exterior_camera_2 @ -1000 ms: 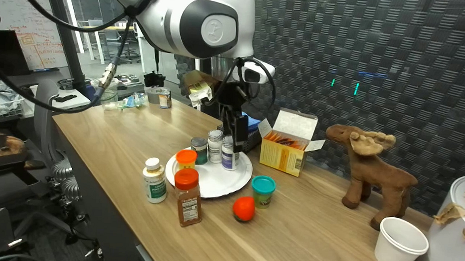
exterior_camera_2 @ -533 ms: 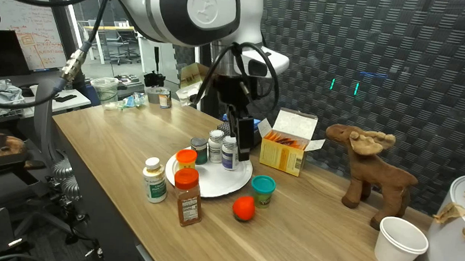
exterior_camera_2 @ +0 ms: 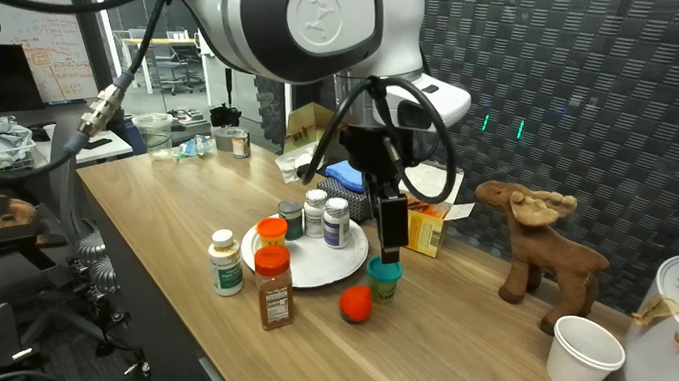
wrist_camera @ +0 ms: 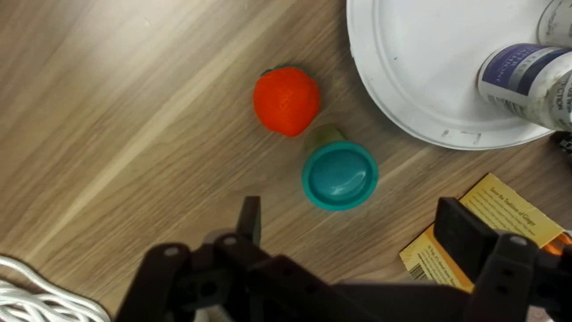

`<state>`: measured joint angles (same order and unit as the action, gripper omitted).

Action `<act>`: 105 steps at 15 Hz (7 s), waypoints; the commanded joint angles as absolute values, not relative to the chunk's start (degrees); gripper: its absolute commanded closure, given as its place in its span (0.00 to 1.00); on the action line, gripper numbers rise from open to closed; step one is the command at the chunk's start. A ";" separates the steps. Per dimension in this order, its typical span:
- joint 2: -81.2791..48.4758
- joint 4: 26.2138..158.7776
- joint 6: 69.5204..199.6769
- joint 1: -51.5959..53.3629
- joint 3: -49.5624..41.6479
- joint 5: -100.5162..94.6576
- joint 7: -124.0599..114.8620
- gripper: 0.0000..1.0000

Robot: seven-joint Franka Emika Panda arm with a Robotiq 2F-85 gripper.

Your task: Place the bottles and the strawberry on the white plate

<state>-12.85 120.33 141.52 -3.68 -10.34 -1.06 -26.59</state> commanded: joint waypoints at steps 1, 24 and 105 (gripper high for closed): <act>-15.93 116.63 141.05 -4.13 -10.29 -1.07 -25.81 0.00; -22.46 113.39 141.95 -5.00 -9.76 2.77 -23.51 0.73; 5.75 144.75 146.86 -6.66 -2.67 -6.58 -24.31 0.00</act>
<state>7.79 146.58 145.08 -6.34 -2.13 -7.98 -27.07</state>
